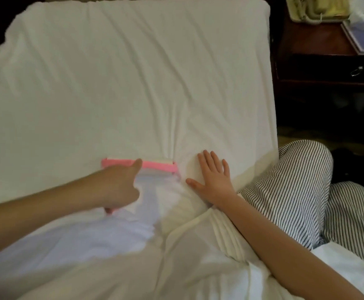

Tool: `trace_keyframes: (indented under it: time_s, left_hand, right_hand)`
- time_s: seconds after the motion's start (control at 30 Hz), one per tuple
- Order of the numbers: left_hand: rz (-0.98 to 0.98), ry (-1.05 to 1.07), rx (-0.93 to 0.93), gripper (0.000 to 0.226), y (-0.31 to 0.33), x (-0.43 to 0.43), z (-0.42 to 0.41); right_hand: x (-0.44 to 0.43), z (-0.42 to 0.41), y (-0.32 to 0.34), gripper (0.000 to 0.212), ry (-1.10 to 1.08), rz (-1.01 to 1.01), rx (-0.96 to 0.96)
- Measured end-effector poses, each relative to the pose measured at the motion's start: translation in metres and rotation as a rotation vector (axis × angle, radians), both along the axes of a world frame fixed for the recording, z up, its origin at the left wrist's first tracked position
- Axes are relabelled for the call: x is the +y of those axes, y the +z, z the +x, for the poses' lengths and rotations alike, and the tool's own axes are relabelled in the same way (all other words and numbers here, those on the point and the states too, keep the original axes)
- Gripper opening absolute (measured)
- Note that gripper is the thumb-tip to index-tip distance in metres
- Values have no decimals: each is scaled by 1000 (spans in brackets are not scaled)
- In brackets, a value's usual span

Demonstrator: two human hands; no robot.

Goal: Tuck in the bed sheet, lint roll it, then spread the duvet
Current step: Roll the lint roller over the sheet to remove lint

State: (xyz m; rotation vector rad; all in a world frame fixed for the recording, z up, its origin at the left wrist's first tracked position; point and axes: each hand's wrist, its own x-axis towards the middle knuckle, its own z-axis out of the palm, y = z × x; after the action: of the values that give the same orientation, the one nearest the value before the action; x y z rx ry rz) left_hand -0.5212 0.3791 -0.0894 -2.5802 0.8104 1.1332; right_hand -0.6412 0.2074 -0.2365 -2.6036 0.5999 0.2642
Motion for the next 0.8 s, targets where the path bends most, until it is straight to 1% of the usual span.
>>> trace_keyframes:
  time_s: [0.13, 0.23, 0.3, 0.4, 0.53, 0.6, 0.7, 0.8]
  left_hand:
    - [-203, 35, -177, 78, -23, -39, 44]
    - [-381, 89, -241, 83, -53, -57, 69]
    - [-440, 110, -254, 83, -63, -62, 68]
    - [-416, 126, -180, 83, -52, -46, 40]
    - [-233, 70, -42, 81, -20, 3, -4]
    - [-187, 58, -7, 81, -17, 14, -17]
    - [-221, 50, -34, 81, -24, 7, -11]
    - [-357, 82, -109, 82, -41, -18, 27]
  right_hand:
    - [-3, -6, 2, 102, -14, -10, -9]
    - [-7, -11, 9, 85, -73, 18, -3]
    - [-8, -12, 12, 82, -88, 28, -8]
    - [-9, -14, 12, 82, -96, 40, -20]
    - [-9, -9, 12, 83, -103, 51, -9]
    - [-7, -7, 12, 83, -85, 55, 2]
    - [-6, -7, 10, 85, -60, 47, 12]
    - [-7, -8, 10, 88, -72, 54, 22]
